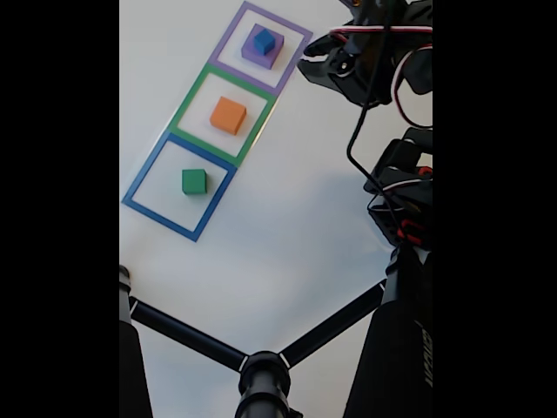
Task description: Tower of hanoi
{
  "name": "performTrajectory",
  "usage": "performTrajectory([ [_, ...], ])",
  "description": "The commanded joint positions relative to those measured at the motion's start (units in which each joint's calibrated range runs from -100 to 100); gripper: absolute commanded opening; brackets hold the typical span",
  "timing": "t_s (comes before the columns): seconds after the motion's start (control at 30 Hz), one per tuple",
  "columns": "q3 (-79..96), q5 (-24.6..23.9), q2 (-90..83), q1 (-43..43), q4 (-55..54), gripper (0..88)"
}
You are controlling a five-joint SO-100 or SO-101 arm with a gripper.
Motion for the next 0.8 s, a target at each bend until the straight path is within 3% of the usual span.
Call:
performTrajectory([
  [0.0,-6.59,0.00,-0.89,-4.98,4.59,0.0],
  [0.33,-7.59,0.00,-0.89,-14.08,5.72,0.0],
  [0.67,-4.86,-3.04,-0.16,-22.42,4.43,0.1],
  [0.77,2.23,-2.87,-0.24,-22.71,-0.11,4.6],
])
